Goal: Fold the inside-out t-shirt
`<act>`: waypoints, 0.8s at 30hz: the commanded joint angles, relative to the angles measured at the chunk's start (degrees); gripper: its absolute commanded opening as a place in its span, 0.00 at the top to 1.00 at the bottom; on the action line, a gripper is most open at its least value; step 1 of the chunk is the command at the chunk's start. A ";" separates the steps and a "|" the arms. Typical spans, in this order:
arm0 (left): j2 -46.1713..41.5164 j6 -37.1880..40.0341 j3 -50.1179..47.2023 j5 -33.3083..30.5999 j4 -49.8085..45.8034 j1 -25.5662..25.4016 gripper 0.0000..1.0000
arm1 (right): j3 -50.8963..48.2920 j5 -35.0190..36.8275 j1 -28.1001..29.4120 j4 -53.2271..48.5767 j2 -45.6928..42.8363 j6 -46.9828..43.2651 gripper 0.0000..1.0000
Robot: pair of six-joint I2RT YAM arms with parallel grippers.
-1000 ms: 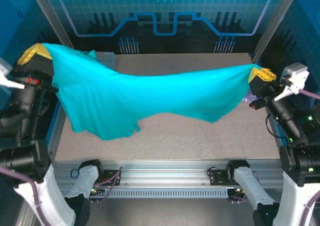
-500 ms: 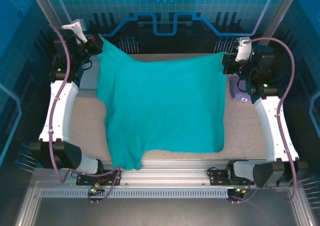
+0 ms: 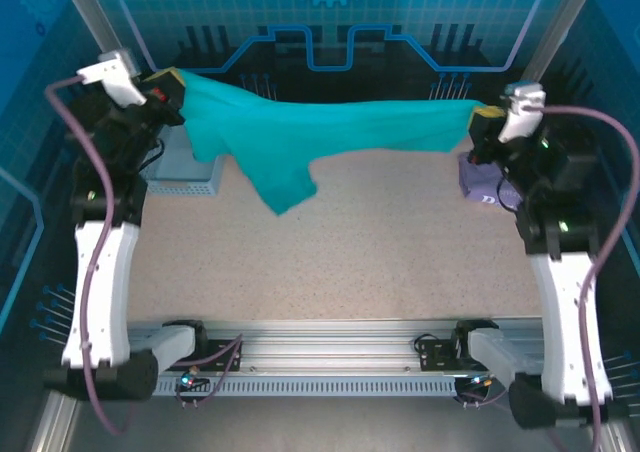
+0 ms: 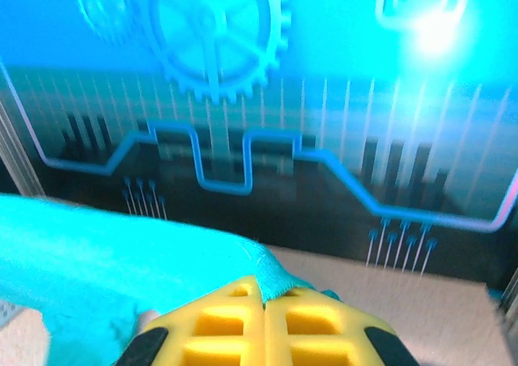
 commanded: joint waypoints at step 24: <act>10.59 1.00 1.16 3.76 19.30 -0.86 1.00 | 0.25 3.29 -0.36 5.64 2.57 -7.10 1.00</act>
